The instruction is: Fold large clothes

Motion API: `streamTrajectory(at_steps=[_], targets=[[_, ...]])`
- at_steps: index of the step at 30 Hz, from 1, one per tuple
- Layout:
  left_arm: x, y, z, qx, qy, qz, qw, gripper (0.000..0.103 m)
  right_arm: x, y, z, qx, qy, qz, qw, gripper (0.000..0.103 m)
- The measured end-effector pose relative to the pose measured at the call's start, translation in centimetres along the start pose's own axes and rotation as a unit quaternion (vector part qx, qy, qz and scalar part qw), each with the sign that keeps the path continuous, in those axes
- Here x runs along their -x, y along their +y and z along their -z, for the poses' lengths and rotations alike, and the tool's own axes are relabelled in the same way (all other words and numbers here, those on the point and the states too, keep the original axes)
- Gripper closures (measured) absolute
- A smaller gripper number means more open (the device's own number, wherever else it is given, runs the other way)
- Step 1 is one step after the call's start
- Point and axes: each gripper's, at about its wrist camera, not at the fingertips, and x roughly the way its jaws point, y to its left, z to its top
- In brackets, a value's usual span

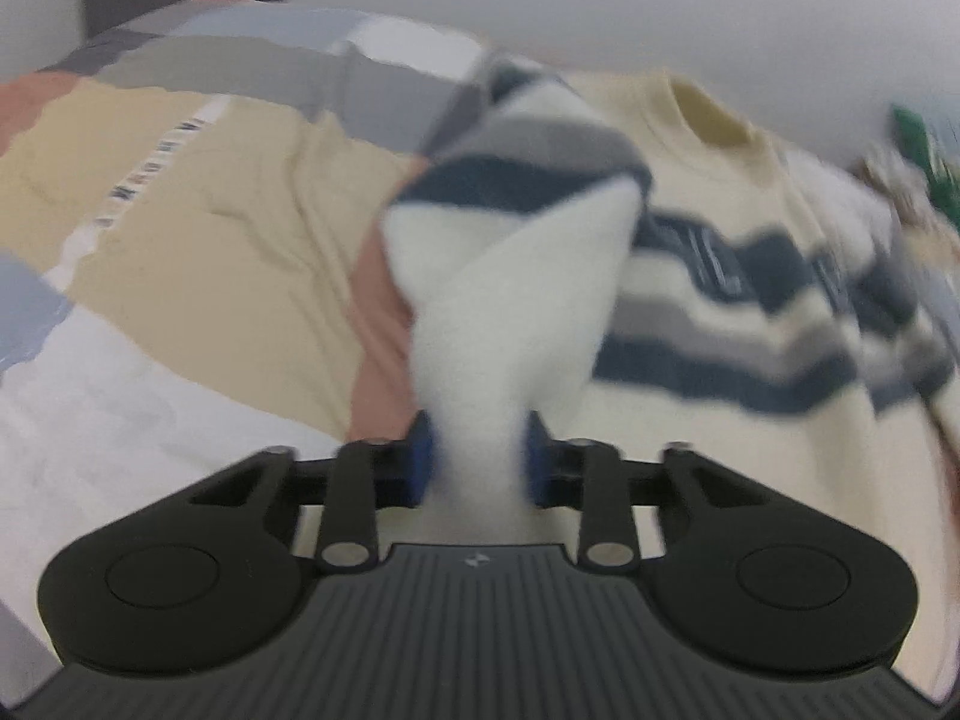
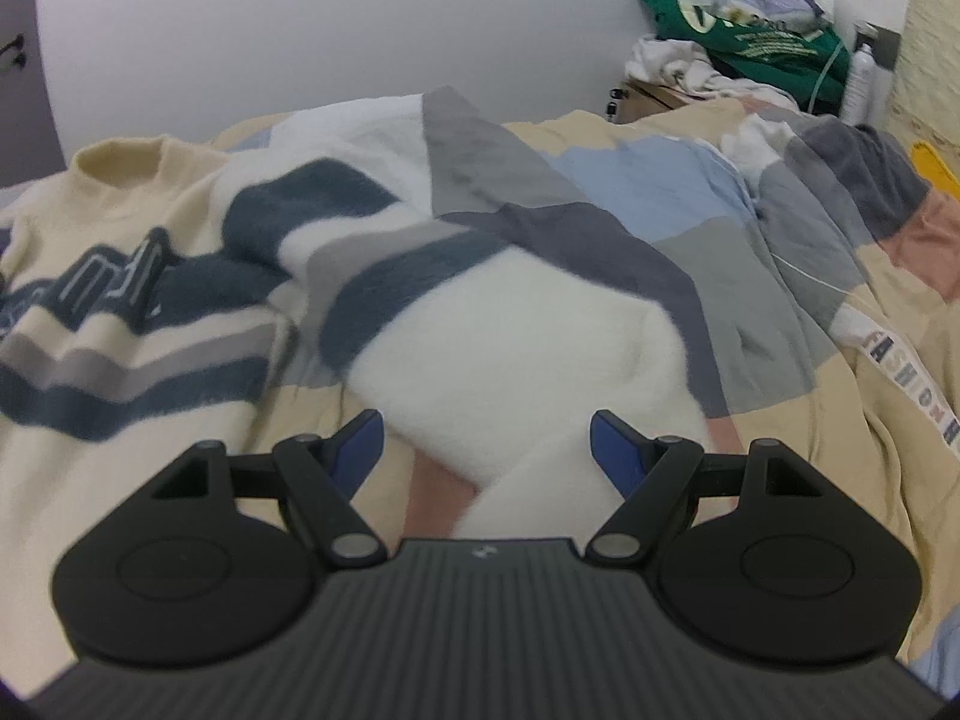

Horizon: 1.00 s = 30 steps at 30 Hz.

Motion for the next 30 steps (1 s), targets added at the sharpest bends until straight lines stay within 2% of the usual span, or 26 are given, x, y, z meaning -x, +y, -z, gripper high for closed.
streamTrajectory(at_steps=[5,9,12,15,17,19,23,26,30], targets=[[2.5,1.3,-1.0,0.059,-0.049,-0.024,0.9968,0.08,-0.4,0.5,0.5,0.004,0.01,-0.003,1.0,0.026],[4.4,4.7,-2.5,0.103,-0.079,-0.058,0.9899,0.08,-0.4,0.9,0.7,0.015,0.009,-0.006,1.0,0.026],[5.4,7.5,-3.4,0.105,-0.1,-0.114,0.9828,0.08,-0.3,1.0,0.5,0.014,0.004,-0.011,1.0,0.026],[4.5,10.3,-3.8,0.085,-0.093,-0.171,0.9771,0.079,-0.2,1.1,0.3,0.004,0.005,-0.021,1.0,0.026],[3.7,12.1,-3.5,0.089,-0.079,-0.205,0.9715,0.079,-0.1,1.4,0.2,0.004,0.005,-0.025,1.0,0.026],[3.3,13.7,-3.3,0.112,-0.071,-0.215,0.9677,0.079,0.1,1.7,0.1,0.004,0.005,-0.032,0.999,0.026],[3.0,15.4,-3.5,0.124,-0.062,-0.209,0.968,0.078,0.6,2.0,0.0,-0.008,0.008,-0.05,0.999,0.026],[3.0,15.0,-3.2,0.111,-0.063,-0.212,0.9688,0.072,0.7,2.4,-0.1,-0.018,0.015,-0.064,0.998,0.026],[4.5,12.8,-2.5,0.076,-0.076,-0.238,0.9652,0.048,1.0,3.5,-0.1,-0.023,0.023,-0.089,0.995,0.026]])
